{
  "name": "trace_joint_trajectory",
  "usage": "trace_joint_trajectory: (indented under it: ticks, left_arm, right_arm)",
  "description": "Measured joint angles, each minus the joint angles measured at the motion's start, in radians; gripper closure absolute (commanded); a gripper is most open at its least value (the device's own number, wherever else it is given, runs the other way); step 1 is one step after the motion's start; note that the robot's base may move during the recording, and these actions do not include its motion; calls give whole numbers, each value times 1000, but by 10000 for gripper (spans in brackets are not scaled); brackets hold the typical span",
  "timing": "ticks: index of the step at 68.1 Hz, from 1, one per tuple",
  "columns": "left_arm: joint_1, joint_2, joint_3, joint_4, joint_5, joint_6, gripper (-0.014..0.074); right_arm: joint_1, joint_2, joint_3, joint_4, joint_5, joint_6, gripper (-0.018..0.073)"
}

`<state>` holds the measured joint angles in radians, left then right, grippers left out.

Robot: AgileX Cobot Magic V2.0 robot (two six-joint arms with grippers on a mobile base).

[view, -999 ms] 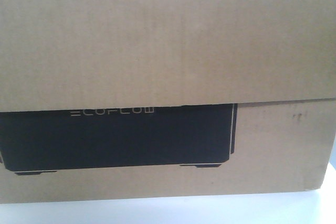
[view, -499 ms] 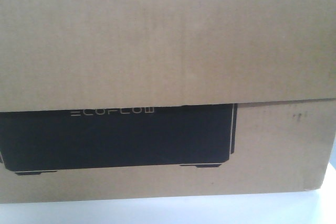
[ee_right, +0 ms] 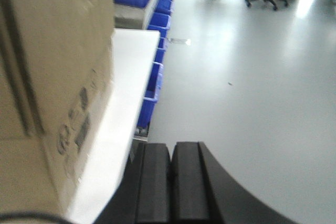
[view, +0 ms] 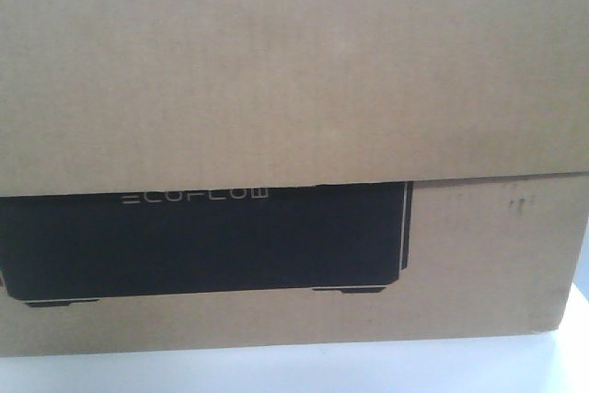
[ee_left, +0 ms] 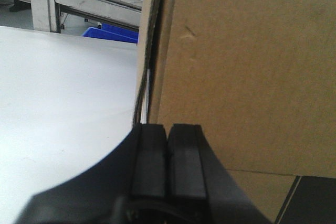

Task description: Grab box from left shelf to table start

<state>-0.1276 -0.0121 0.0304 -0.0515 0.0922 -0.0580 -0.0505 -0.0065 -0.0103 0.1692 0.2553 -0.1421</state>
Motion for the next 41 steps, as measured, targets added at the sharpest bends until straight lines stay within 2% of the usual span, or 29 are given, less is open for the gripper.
trace_joint_trajectory:
  ticks: [41]
  left_arm:
    - [0,0,0,0,0,0,688]
  right_arm:
    - [-9,-3,39,-1,-17,29,502]
